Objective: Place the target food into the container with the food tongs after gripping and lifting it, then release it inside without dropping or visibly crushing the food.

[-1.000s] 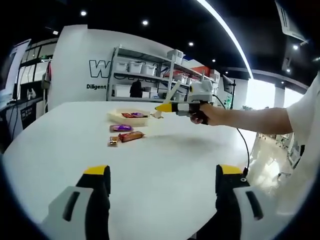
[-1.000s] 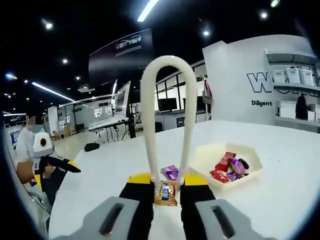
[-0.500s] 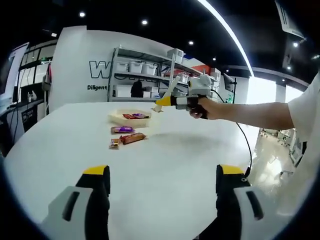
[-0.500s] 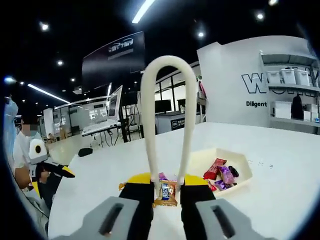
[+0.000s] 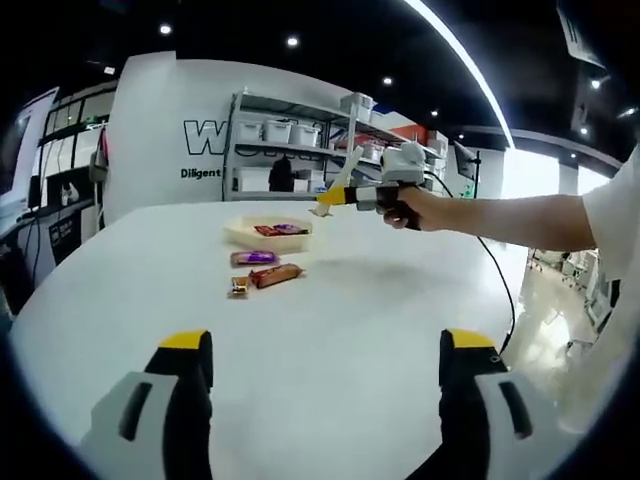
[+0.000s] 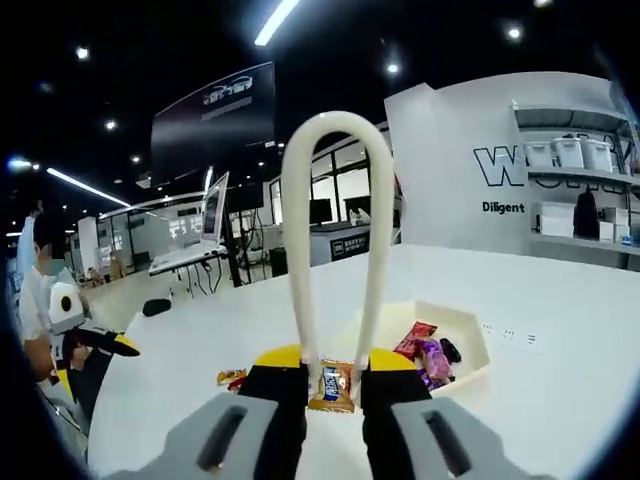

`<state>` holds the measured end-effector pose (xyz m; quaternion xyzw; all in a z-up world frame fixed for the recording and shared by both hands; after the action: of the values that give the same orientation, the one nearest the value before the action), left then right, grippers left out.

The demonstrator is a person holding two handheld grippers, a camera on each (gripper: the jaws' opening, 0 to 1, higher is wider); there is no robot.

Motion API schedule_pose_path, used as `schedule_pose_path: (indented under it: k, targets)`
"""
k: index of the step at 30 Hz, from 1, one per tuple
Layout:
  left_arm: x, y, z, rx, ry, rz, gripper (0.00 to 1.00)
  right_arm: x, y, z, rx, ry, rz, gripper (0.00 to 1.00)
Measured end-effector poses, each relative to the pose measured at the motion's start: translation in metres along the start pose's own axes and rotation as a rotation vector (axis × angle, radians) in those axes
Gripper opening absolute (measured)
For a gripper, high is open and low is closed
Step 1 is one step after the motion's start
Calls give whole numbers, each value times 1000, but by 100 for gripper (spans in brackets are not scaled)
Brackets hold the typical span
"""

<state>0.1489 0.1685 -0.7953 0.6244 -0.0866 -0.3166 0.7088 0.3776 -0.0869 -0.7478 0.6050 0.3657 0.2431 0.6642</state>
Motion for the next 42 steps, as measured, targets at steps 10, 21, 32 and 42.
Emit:
schedule_pose_path:
  k: [10,21,32,42]
  targets:
    - [-1,4,-5,19,39,-1,99,13,10,5,-23,-10,-7,12]
    - [-1,10,-6,68,59,5,99,23,12,18,-25,-29,-36,12]
    - [-2,12,-12,66,70,-4,99,46,6,25,14,-60,-57,11]
    - [1,11,-16,49,68,-11,99,63,-5,37,42,-94,-74,11]
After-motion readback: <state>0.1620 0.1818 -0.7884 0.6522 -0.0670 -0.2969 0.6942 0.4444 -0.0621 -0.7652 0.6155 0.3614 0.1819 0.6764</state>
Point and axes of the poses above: the point that each gripper's makers call its tool centre point, and the gripper's own axes: x roughly forward along the fingers, z roughly to its right, y roughly out of its top, the point moved 8 cm from there along -x, roughly backward along the fingers, and after that the axes turned 6 degrees about -x, right-handed, at the moved point
